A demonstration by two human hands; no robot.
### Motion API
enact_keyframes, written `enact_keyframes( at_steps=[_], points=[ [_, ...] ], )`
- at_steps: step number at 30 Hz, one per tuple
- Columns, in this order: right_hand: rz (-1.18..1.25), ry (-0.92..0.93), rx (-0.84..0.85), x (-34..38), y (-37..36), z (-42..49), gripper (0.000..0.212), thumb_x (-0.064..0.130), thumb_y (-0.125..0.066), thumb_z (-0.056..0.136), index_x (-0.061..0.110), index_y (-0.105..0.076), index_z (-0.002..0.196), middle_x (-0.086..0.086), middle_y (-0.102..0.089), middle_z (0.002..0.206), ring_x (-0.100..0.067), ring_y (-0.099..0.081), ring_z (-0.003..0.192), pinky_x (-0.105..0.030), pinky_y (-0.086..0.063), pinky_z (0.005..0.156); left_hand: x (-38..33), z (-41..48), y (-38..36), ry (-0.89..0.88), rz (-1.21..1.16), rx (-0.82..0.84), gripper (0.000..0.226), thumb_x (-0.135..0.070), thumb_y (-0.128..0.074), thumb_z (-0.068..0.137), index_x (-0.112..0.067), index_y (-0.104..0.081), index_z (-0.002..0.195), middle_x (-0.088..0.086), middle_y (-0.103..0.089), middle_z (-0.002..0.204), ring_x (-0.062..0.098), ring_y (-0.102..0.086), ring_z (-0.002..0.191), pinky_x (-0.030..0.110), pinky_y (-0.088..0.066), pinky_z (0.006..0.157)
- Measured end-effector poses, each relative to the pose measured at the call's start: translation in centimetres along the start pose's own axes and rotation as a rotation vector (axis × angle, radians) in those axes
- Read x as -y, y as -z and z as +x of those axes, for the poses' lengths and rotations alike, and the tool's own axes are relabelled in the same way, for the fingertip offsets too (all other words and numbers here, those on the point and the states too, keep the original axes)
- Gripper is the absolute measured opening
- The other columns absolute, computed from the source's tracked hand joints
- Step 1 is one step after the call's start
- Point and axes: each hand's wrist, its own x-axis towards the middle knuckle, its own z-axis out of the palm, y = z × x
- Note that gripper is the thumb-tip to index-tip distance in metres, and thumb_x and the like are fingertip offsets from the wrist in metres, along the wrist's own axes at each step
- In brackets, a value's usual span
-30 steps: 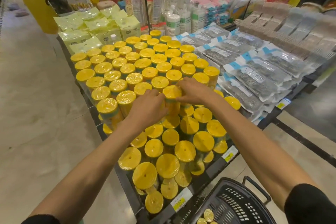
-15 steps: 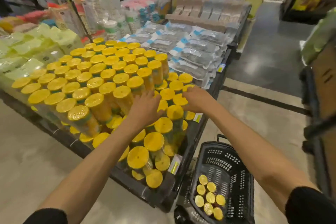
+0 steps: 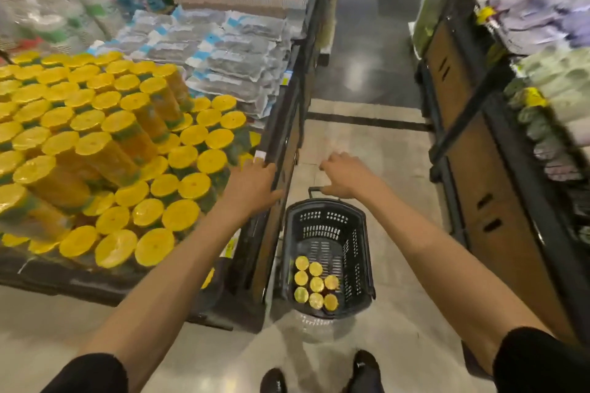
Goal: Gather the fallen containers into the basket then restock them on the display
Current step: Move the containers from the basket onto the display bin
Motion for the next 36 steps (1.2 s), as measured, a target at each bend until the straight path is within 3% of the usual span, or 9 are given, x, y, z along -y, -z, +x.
enact_keyframes(
  at_steps=[9, 18, 28, 36],
  points=[
    [0.012, 0.093, 0.026, -10.1, -3.5, -3.0, 0.054, 0.042, -0.059, 0.09, 0.014, -0.052, 0.135, -0.014, -0.05, 0.133, -0.032, -0.046, 0.122, -0.044, -0.044, 0.095, -11.8, 2.2, -1.7, 0.112, -0.089, 0.047, 0.049, -0.049, -0.055, 0.089, -0.017, -0.051, 0.126, 0.011, -0.053, 0.127, 0.034, -0.049, 0.119, 0.05, -0.044, 0.094],
    [0.066, 0.197, 0.16, -15.3, -9.6, -4.4, 0.051, 0.041, -0.06, 0.09, 0.014, -0.052, 0.133, -0.015, -0.049, 0.13, -0.034, -0.046, 0.12, -0.044, -0.044, 0.092, -18.3, 1.8, -6.6, 0.184, -0.138, 0.185, 0.048, -0.048, -0.054, 0.092, -0.014, -0.051, 0.125, 0.011, -0.055, 0.126, 0.034, -0.051, 0.118, 0.048, -0.044, 0.092],
    [0.155, 0.113, 0.291, -16.0, -16.1, -3.7, 0.053, 0.042, -0.058, 0.092, 0.011, -0.049, 0.135, -0.016, -0.049, 0.129, -0.035, -0.047, 0.12, -0.042, -0.045, 0.091, -18.3, 3.6, -12.9, 0.14, -0.177, 0.304, 0.048, -0.045, -0.055, 0.092, -0.013, -0.053, 0.127, 0.013, -0.056, 0.123, 0.036, -0.052, 0.116, 0.048, -0.045, 0.091],
    [0.227, 0.012, 0.331, -12.9, -24.0, -1.1, 0.046, 0.037, -0.057, 0.093, 0.011, -0.052, 0.131, -0.015, -0.052, 0.123, -0.034, -0.051, 0.115, -0.043, -0.048, 0.09, -15.0, 5.4, -22.2, 0.049, -0.212, 0.38, 0.046, -0.042, -0.053, 0.093, -0.011, -0.053, 0.126, 0.015, -0.057, 0.121, 0.037, -0.053, 0.113, 0.048, -0.046, 0.087]
  ],
)
